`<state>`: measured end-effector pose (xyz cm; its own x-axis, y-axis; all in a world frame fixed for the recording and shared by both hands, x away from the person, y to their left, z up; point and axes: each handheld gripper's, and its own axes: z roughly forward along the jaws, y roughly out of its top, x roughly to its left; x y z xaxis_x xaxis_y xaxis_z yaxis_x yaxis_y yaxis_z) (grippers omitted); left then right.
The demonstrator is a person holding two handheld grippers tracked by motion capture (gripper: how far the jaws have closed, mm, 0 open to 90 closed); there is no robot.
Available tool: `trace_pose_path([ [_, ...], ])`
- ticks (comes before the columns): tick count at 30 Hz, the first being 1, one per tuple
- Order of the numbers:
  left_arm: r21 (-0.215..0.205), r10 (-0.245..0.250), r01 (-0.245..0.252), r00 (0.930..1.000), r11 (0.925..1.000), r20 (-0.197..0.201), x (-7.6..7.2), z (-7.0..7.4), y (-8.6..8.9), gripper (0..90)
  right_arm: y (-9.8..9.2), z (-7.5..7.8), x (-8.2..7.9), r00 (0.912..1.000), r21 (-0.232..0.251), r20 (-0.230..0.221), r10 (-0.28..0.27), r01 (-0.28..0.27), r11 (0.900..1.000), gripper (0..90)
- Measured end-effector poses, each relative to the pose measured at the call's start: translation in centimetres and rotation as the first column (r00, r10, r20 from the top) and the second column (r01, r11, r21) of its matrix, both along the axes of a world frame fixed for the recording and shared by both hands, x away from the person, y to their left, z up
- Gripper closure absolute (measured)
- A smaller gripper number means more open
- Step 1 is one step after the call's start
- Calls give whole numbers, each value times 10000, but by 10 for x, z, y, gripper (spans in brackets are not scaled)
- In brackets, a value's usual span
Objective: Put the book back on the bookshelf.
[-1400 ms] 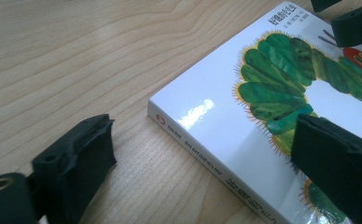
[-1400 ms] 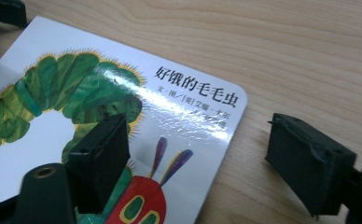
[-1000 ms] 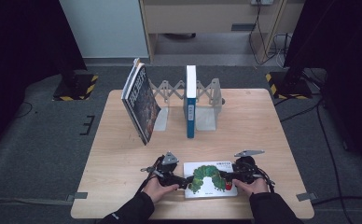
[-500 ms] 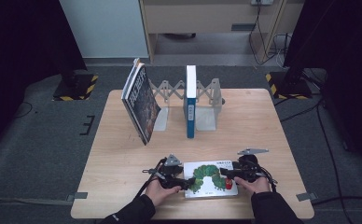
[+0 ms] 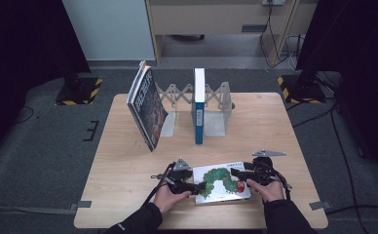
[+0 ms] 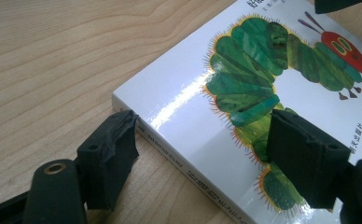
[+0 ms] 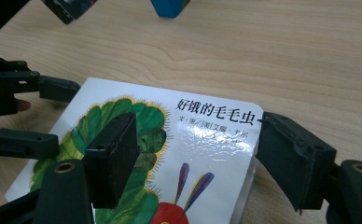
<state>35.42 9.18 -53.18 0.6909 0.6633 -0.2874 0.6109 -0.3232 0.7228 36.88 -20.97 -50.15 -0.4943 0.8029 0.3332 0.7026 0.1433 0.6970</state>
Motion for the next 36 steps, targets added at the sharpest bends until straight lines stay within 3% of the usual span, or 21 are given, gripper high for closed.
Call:
trace_pose_path([
  [4,-96,-125,126,9998,9999,123,-1,-2,-1,184,-1,4,-2,9998,326,190,-93,86,9994,290],
  [14,-59,-417,420,9983,9991,414,-3,-4,-2,111,-4,3,-12,10000,455,-83,21,-17,9990,265],
  [18,-125,-507,512,9981,9986,354,-2,-4,-2,96,-7,5,-15,9999,824,-124,-10,20,9966,276],
  [22,-123,-518,523,9980,9986,366,-2,-4,-2,91,-7,5,-16,9998,727,-170,60,-48,9973,271],
  [31,-23,-497,499,9980,9988,398,-3,-4,-3,76,-8,3,-15,9968,743,-793,114,-55,9972,296],
  [34,-13,-427,428,9982,9991,411,-3,-5,-3,71,-6,0,-15,9937,497,-1086,289,-237,9985,277],
  [36,-28,-411,413,9984,9991,380,-2,-5,-2,63,-4,0,-15,9939,440,-1032,377,-333,9985,265],
])
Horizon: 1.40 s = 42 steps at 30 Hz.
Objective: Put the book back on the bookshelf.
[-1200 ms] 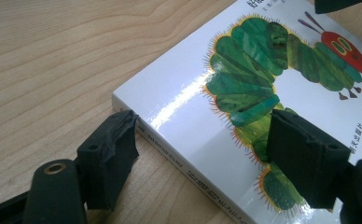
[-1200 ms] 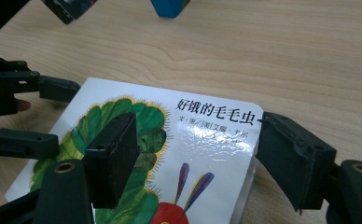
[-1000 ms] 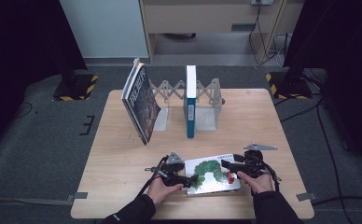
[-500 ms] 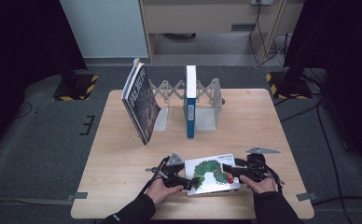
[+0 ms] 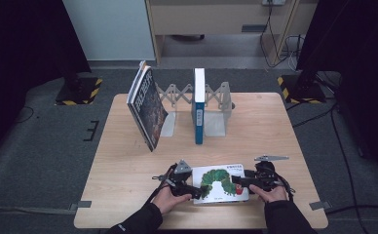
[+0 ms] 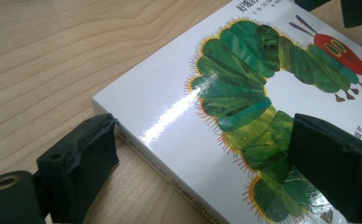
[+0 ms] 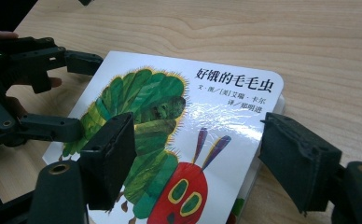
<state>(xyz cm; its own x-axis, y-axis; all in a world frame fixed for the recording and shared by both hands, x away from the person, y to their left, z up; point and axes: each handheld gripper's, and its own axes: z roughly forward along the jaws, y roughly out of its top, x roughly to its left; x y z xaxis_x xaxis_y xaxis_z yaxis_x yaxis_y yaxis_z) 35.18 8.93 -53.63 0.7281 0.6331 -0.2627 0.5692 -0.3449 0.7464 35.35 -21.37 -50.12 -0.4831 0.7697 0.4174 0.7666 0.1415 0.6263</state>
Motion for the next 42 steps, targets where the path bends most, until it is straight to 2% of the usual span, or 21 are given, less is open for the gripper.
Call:
trace_pose_path([
  [4,-153,28,-30,9999,9999,-123,1,0,2,44,-1,3,2,9988,431,467,-123,103,9990,266],
  [5,-194,37,-39,9999,9998,-143,1,0,2,44,-1,5,3,9971,649,731,-194,146,9978,266],
  [8,-342,39,-46,9998,9994,-216,2,-1,3,39,-3,8,4,9942,1285,960,-481,355,9911,285],
  [9,-358,59,-67,9997,9993,-224,2,-1,3,39,-3,8,5,9939,1341,983,-508,373,9903,285],
  [10,-338,53,-61,9998,9994,-209,2,-1,3,39,-3,7,6,9947,1357,885,-521,397,9900,285],
  [14,-385,47,-57,9996,9992,-263,3,-1,4,37,-1,1,10,9970,850,693,-337,278,9960,241],
  [16,-477,71,-86,9995,9988,-317,4,-1,5,38,0,0,12,9960,715,849,-260,199,9972,257],
  [17,-526,92,-110,9994,9986,-346,4,-1,5,37,0,1,12,9952,798,932,-310,235,9965,267],
  [19,-528,97,-115,9994,9985,-345,4,-1,5,37,-3,4,14,9912,1295,1210,-544,386,9908,299],
  [22,-538,94,-113,9993,9985,-349,4,-1,5,33,-4,7,16,9889,2150,1251,-801,518,9752,322],
  [25,-491,114,-129,9994,9987,-318,4,-1,4,33,-3,5,16,9898,1818,1194,-771,545,9818,319],
  [27,-507,139,-155,9994,9986,-315,4,-1,4,33,-3,2,17,9934,1587,886,-730,583,9856,310],
  [28,-506,120,-137,9994,9986,-328,4,-1,4,34,-3,1,16,9951,1607,773,-610,480,9858,369],
  [29,-547,124,-144,9993,9984,-363,4,-1,4,33,-2,0,16,9991,2080,376,-219,136,9780,377],
  [30,-604,141,-165,9991,9980,-392,4,-1,4,33,1,-1,15,9998,2240,176,-65,24,9746,378],
  [33,-578,144,-166,9992,9982,-380,4,-1,4,33,11,-2,11,9983,1342,351,457,-500,9897,360],
  [39,-596,151,-173,9992,9981,-381,4,-1,4,34,11,-3,15,9982,1430,134,592,-605,9879,385],
  [42,-578,145,-167,9992,9982,-382,4,-1,4,34,11,-4,17,9982,1300,60,600,-603,9897,414],
])
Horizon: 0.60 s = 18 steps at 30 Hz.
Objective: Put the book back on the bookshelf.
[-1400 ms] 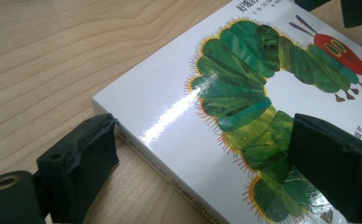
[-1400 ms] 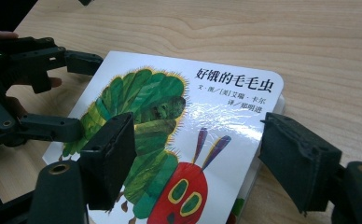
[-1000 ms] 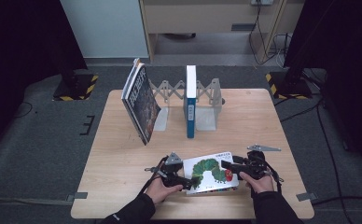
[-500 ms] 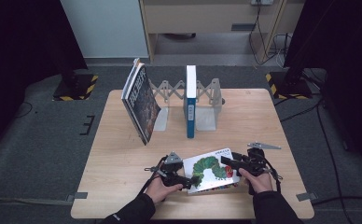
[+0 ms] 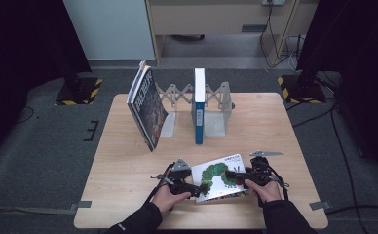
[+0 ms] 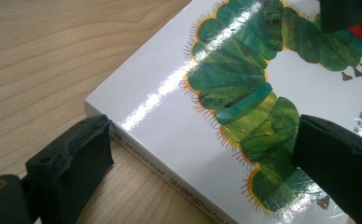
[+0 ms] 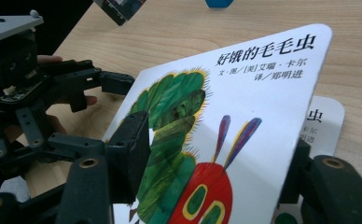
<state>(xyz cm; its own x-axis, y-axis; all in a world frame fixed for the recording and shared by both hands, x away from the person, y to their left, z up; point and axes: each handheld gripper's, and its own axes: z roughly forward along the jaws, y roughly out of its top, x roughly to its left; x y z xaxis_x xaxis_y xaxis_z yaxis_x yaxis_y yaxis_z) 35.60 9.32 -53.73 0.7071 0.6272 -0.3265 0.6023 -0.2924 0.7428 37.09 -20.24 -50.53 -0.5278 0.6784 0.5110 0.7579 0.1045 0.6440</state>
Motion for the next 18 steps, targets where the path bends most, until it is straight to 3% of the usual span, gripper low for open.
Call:
trace_pose_path([
  [8,61,37,-37,10000,10000,62,-1,0,-1,34,3,-2,5,9997,-396,-101,203,-207,9990,479],
  [18,-99,1,-2,10000,10000,-44,0,0,0,25,2,-2,7,9991,-349,-308,275,-286,9990,539],
])
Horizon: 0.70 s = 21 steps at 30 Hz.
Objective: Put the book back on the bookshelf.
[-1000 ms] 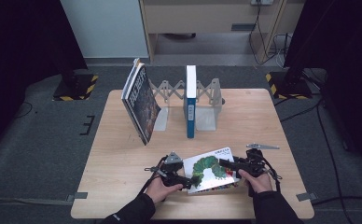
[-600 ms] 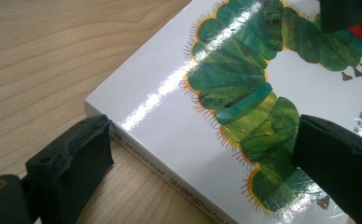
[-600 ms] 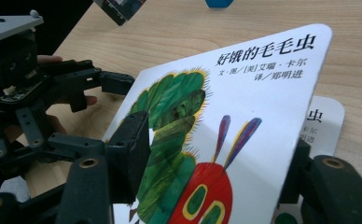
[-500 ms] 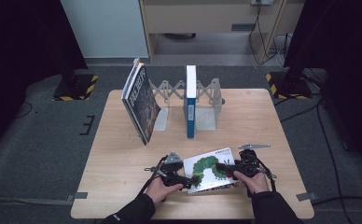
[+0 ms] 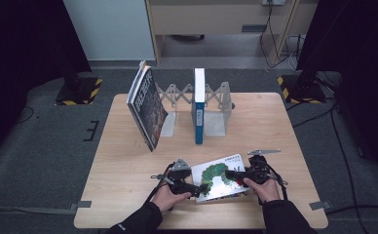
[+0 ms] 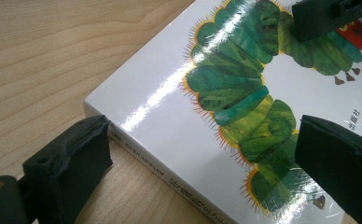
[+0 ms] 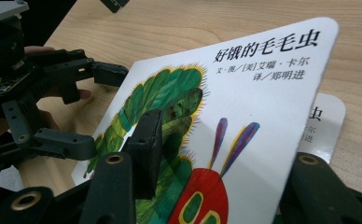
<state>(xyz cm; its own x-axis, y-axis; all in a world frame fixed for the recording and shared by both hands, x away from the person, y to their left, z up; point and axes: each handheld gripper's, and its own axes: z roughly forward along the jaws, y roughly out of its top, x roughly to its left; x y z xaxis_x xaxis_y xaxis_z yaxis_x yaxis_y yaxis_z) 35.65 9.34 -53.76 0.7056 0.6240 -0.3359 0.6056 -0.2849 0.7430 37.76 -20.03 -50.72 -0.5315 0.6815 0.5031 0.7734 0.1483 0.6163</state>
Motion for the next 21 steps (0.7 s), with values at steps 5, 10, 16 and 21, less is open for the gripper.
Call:
trace_pose_path([
  [5,122,145,-146,9999,9998,89,-1,0,1,67,-2,1,1,9999,164,-136,1,1,9999,582],
  [10,97,363,-364,9993,9993,41,-1,2,2,127,-4,3,1,9999,305,-119,40,-36,9995,625],
  [16,32,226,-226,9997,9997,-16,-2,4,3,167,-7,8,0,9999,913,28,109,-111,9958,721],
  [21,-84,77,-78,9998,9999,-183,-3,5,3,155,-9,13,-1,9998,1454,105,193,-206,9892,796],
])
